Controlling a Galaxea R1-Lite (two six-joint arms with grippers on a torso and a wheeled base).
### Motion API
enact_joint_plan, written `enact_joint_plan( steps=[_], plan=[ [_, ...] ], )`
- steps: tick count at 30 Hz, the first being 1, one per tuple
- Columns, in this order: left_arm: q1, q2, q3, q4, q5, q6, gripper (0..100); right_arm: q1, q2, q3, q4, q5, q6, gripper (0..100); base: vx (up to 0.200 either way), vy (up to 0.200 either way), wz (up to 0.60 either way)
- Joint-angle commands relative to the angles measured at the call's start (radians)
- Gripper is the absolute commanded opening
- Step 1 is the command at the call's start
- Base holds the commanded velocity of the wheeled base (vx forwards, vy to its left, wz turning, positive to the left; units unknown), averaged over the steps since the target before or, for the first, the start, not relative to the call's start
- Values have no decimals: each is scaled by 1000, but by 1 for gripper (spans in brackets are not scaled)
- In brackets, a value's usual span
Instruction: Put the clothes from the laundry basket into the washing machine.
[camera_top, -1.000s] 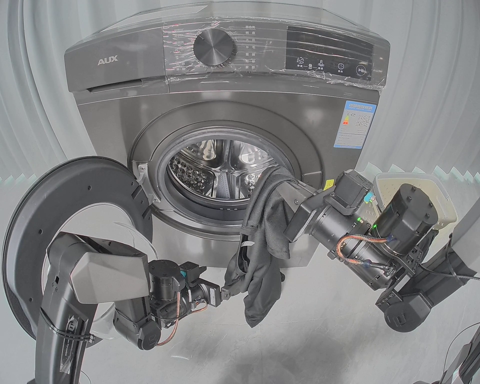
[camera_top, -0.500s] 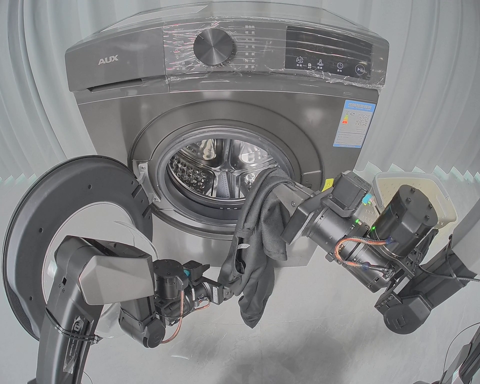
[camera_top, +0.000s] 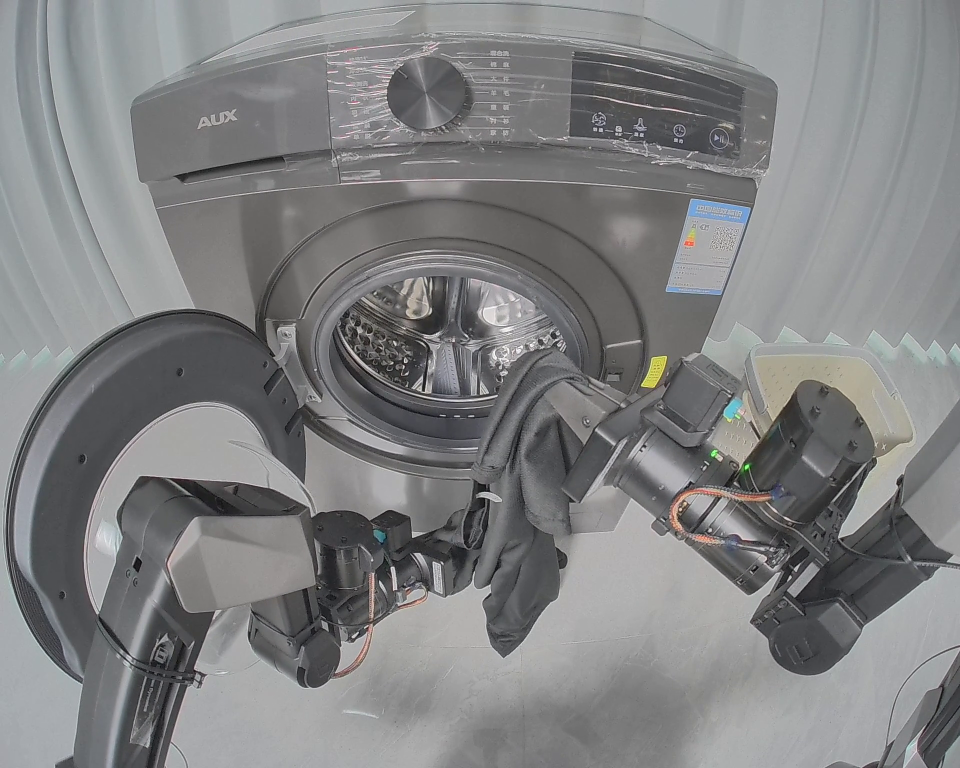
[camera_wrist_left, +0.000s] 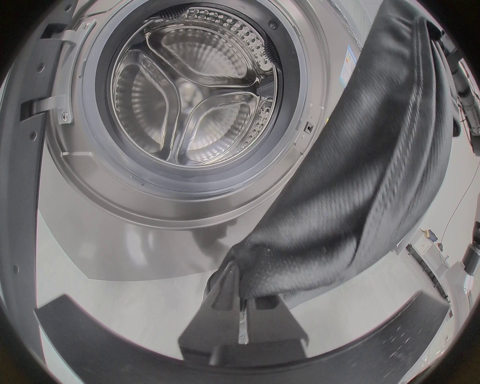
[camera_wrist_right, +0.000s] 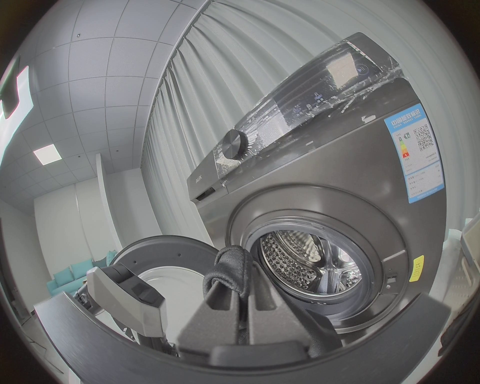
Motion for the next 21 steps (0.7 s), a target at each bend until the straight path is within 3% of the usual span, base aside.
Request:
enact_joint_plan(
  steps=[1,17,21],
  plan=[
    [1,-16,0,-2,-3,0,0,-12,4,18,1,2,0,0,0,0,0],
    [60,-276,266,-5,-35,-1,0,-89,7,73,-1,2,43,0,0,0,0],
    [95,-431,387,-4,-116,-6,0,-135,5,170,-1,4,113,0,0,0,0]
  ],
)
